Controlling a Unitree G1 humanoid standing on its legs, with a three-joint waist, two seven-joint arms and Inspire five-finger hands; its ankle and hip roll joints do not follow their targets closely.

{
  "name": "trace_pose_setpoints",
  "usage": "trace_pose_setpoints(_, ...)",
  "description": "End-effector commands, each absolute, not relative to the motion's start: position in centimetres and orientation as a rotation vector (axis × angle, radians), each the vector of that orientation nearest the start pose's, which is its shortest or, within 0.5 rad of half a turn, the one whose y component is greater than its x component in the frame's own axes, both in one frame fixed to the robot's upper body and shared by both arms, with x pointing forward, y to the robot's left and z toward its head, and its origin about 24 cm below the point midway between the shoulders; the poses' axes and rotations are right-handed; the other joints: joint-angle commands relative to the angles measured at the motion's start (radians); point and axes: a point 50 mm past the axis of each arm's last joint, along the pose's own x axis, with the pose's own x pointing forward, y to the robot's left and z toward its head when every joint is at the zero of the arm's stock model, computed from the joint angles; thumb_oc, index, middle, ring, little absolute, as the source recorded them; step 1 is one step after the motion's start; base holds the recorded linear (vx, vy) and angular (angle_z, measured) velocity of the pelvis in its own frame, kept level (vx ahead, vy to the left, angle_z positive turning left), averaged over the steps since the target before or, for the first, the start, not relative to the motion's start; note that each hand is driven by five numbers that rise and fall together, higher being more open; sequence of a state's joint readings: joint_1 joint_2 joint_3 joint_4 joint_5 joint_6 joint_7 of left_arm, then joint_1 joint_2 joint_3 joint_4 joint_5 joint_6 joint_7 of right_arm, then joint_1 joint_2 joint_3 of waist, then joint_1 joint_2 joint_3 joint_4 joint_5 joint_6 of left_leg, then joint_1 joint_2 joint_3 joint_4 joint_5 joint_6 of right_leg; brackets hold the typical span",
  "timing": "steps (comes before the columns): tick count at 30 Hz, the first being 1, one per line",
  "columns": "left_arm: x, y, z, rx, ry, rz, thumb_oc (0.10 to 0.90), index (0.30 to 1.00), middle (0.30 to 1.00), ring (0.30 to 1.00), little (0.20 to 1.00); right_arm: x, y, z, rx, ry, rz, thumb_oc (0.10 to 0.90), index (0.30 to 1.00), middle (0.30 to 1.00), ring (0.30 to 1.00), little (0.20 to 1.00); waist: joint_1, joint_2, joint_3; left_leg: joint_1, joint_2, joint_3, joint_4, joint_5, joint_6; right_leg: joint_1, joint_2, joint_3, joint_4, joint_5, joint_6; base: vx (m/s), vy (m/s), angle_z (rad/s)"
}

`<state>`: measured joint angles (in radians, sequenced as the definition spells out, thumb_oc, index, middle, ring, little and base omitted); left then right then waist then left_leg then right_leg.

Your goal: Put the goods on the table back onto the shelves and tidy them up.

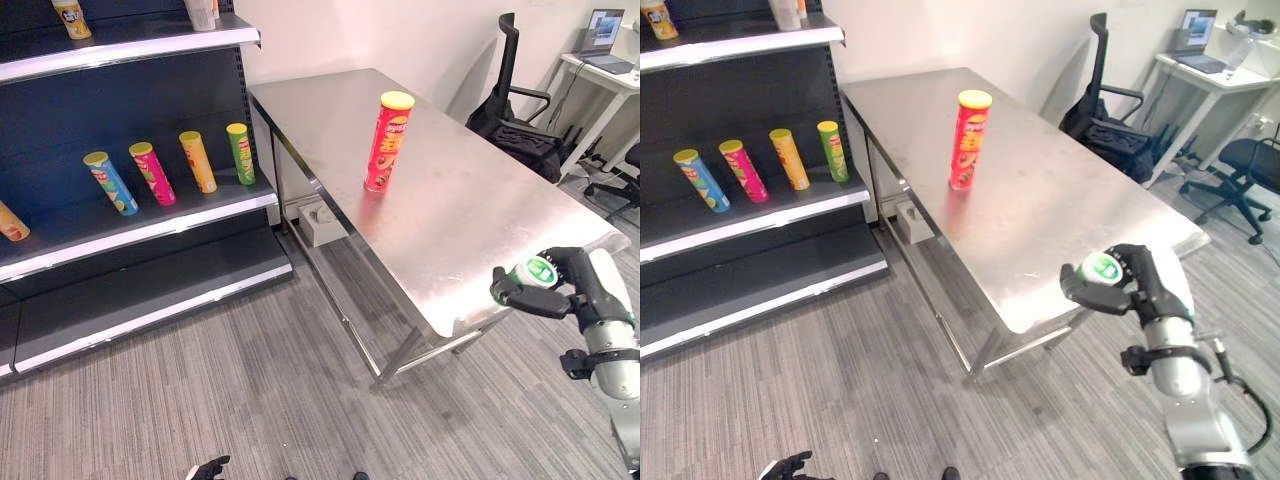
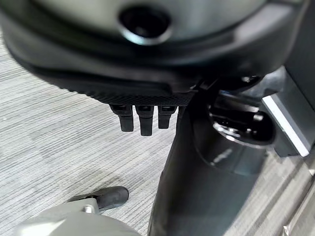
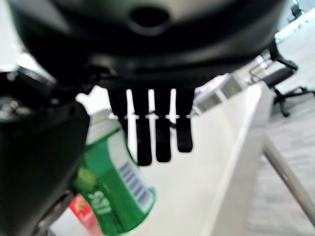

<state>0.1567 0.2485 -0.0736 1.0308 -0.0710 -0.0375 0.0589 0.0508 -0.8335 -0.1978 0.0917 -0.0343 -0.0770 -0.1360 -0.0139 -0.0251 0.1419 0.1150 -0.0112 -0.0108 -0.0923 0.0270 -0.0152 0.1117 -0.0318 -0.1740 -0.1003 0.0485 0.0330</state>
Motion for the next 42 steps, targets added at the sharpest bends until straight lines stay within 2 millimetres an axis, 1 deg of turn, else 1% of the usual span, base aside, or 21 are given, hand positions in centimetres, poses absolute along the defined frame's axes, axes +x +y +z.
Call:
trace_pose_setpoints(1,9.0,26.7,-14.3,0.259,1.067,0.218,0.8,0.9,0.9,0.9,0.9,24.9,-32.3,23.6,-0.884,-0.537,-0.376,0.4,0.3,0.3,0.3,0.3,0.042,-0.036,-0.006,-0.036,0.121,0.042,0.093,-0.046,-0.075,0.034,-0.052,0.039,0.027,-0.081,0.079,-0.1,-0.099,0.26)
trace_pose_setpoints(4,10.2,26.4,-14.0,0.223,1.022,0.224,0.8,0.9,0.9,0.9,0.9,23.8,-32.3,27.3,-0.879,-0.679,-0.41,0.4,0.3,0.3,0.3,0.3,0.049,-0.055,0.04,-0.195,0.102,0.003,0.271,-0.035,-0.107,0.038,-0.066,-0.017,0.03,-0.087,0.065,-0.12,-0.045,0.49)
trace_pose_setpoints(5,10.2,26.4,-14.0,0.223,1.022,0.224,0.8,0.9,0.9,0.9,0.9,23.8,-32.4,27.3,-0.88,-0.679,-0.41,0.4,0.3,0.3,0.3,0.3,0.048,-0.054,0.039,-0.197,0.102,0.002,0.272,-0.035,-0.107,0.037,-0.066,-0.018,0.03,-0.087,0.065,-0.01,0.107,0.87)
trace_pose_setpoints(8,10.1,26.2,-14.2,0.237,1.031,0.204,0.8,0.9,0.9,0.9,0.9,22.7,-32.4,30.3,-0.822,-0.809,-0.441,0.4,0.3,0.3,0.3,0.3,0.036,-0.05,0.021,-0.187,0.21,0.019,0.15,0.034,-0.123,0.032,-0.089,-0.045,0.025,-0.088,0.095,0.05,0.202,0.55)
trace_pose_setpoints(9,10.1,26.1,-14.2,0.236,1.031,0.204,0.8,0.9,0.9,0.9,0.9,22.7,-32.4,30.4,-0.823,-0.81,-0.44,0.4,0.3,0.3,0.3,0.3,0.036,-0.048,0.02,-0.18,0.212,0.021,0.132,0.043,-0.125,0.03,-0.088,-0.045,0.026,-0.089,0.095,0.07,0.29,0.37)
trace_pose_setpoints(10,10.4,26.2,-14.1,0.252,1.024,0.2,0.8,0.9,0.9,0.9,0.9,22.1,-32.5,32.1,-0.828,-0.868,-0.461,0.4,0.3,0.3,0.3,0.3,0.026,-0.047,0.015,-0.204,0.268,0.064,0.058,0.091,-0.135,0.029,-0.111,-0.054,0.023,-0.096,0.112,0.07,0.3,0.28)
trace_pose_setpoints(13,10.8,26.2,-14.0,0.263,1.015,0.196,0.8,0.9,0.9,0.9,0.9,21.6,-32.7,32.7,-0.831,-0.891,-0.477,0.4,0.3,0.3,0.3,0.3,0.029,-0.041,0.009,-0.211,0.285,0.084,0.022,0.115,-0.144,0.026,-0.119,-0.056,0.02,-0.1,0.118,0.11,0.339,0.27)
trace_pose_setpoints(14,10.9,25.5,-14.2,0.264,1.017,0.168,0.8,0.9,0.9,0.9,0.9,20.8,-32.7,34.6,-0.846,-0.933,-0.488,0.4,0.3,0.3,0.3,0.3,0.022,-0.011,-0.039,-0.186,0.266,0.114,0.005,0.09,-0.161,0.037,-0.176,-0.082,0.018,-0.082,0.146,0.22,0.614,0.09)
trace_pose_setpoints(16,10.9,25.5,-14.2,0.261,1.017,0.171,0.8,0.9,0.9,0.9,0.9,20.9,-32.6,34.6,-0.845,-0.935,-0.485,0.4,0.3,0.3,0.3,0.3,0.019,-0.011,-0.041,-0.188,0.264,0.115,0.005,0.089,-0.159,0.035,-0.178,-0.081,0.018,-0.082,0.148,0.18,0.48,0.21)
trace_pose_setpoints(17,10.5,25.4,-14.4,0.281,1.033,0.152,0.8,0.9,0.9,0.9,0.9,20.9,-32.5,35.3,-0.845,-0.949,-0.469,0.4,0.3,0.3,0.3,0.3,0.022,-0.016,-0.054,-0.171,0.238,0.132,0.009,0.065,-0.155,0.05,-0.221,-0.099,0.021,-0.059,0.171,0.2,0.514,0.21)
trace_pose_setpoints(19,10.9,26.0,-14.0,0.293,1.015,0.153,0.8,0.9,0.9,0.9,0.9,21.4,-31.6,36.1,-0.774,-1.004,-0.437,0.4,0.3,0.3,0.3,0.3,0.032,-0.029,-0.055,-0.15,0.17,0.151,0.016,0.037,-0.111,0.006,-0.299,-0.071,0.083,-0.008,0.187,0.18,0.692,0.2)
trace_pose_setpoints(20,11.1,27.9,-13.4,0.342,1.011,0.187,0.8,0.9,0.9,0.9,0.9,22.7,-30.5,37.7,-0.775,-1.028,-0.397,0.4,0.3,0.3,0.3,0.3,0.062,-0.05,-0.034,-0.126,0.087,0.175,0.01,0.001,-0.059,-0.063,-0.364,-0.049,0.239,0.073,0.178,0.11,0.649,0.09)
trace_pose_setpoints(22,11.2,28.1,-13.2,0.336,1.007,0.199,0.8,0.9,0.9,0.9,0.9,23.2,-30.3,37.7,-0.8,-1.005,-0.383,0.4,0.3,0.3,0.3,0.3,0.051,-0.05,-0.028,-0.124,0.076,0.167,0.007,0.002,-0.05,-0.09,-0.336,-0.01,0.273,0.068,0.164,0.07,0.343,0.05)
trace_pose_setpoints(25,11.7,28.8,-12.7,0.336,0.983,0.211,0.8,0.9,0.9,0.9,0.9,23.1,-30.3,38.9,-0.815,-1.014,-0.378,0.4,0.3,0.3,0.3,0.3,0.042,-0.045,-0.018,-0.1,0.05,0.148,0.005,-0.011,-0.034,-0.125,-0.208,0.042,0.241,-0.019,0.141,0.13,0.156,0.46)
trace_pose_setpoints(27,11.8,28.7,-12.7,0.335,0.981,0.203,0.8,0.9,0.9,0.9,0.9,23.2,-30.0,39.5,-0.802,-1.033,-0.367,0.4,0.3,0.3,0.3,0.3,0.038,-0.044,-0.012,-0.089,0.046,0.141,0.005,-0.02,-0.032,-0.14,-0.17,0.041,0.221,-0.023,0.131,0.12,0.048,0.23)
trace_pose_setpoints(28,12.0,28.7,-12.7,0.338,0.979,0.195,0.8,0.9,0.9,0.9,0.9,23.5,-30.2,39.6,-0.8,-1.017,-0.372,0.4,0.3,0.3,0.3,0.3,0.03,-0.054,0.002,-0.074,0.025,0.118,0.005,-0.03,-0.022,-0.188,-0.101,0.072,0.18,-0.015,0.126,0.2,0.049,0.23)
trace_pose_setpoints(30,11.9,28.2,-12.9,0.317,0.986,0.186,0.8,0.9,0.9,0.9,0.9,24.0,-30.3,39.7,-0.798,-0.996,-0.368,0.4,0.3,0.3,0.3,0.3,0.017,-0.07,0.019,-0.042,-0.012,0.079,0.005,-0.042,-0.011,-0.241,-0.023,0.117,0.125,0.029,0.124,0.26,0.062,0.24)
trace_pose_setpoints(32,11.9,28.0,-13.0,0.313,0.986,0.183,0.8,0.9,0.9,0.9,0.9,24.3,-30.1,39.9,-0.803,-0.996,-0.361,0.4,0.3,0.3,0.3,0.3,0.008,-0.069,0.024,-0.029,-0.018,0.063,0.005,-0.052,-0.01,-0.238,-0.007,0.123,0.097,0.044,0.121,0.15,-0.004,0.4)
trace_pose_setpoints(34,12.4,27.9,-12.8,0.322,0.97,0.168,0.8,0.9,0.9,0.9,0.9,24.3,-30.2,40.4,-0.82,-0.99,-0.366,0.4,0.3,0.3,0.3,0.3,0.012,-0.087,0.017,-0.016,-0.029,0.031,0.009,-0.072,-0.011,-0.231,0.006,0.145,0.074,0.047,0.113,0.21,-0.106,0.74)
trace_pose_setpoints(37,11.9,27.3,-13.3,0.296,0.99,0.171,0.8,0.9,0.9,0.9,0.9,25.0,-30.1,40.7,-0.809,-0.971,-0.347,0.4,0.3,0.3,0.3,0.3,0.011,-0.09,-0.013,0.003,-0.017,0.017,0.025,-0.1,-0.022,-0.163,0.01,0.117,0.025,0.055,0.095,0.26,-0.151,0.59)
trace_pose_setpoints(42,11.8,27.1,-13.4,0.255,0.988,0.195,0.8,0.9,0.9,0.9,0.9,25.8,-29.1,41.2,-0.821,-0.96,-0.305,0.4,0.3,0.3,0.3,0.3,0.027,-0.108,-0.012,-0.051,0.003,0.018,0.244,-0.174,-0.072,-0.108,0.005,0.068,0.023,0.016,0.076,0.18,-0.181,0.35)
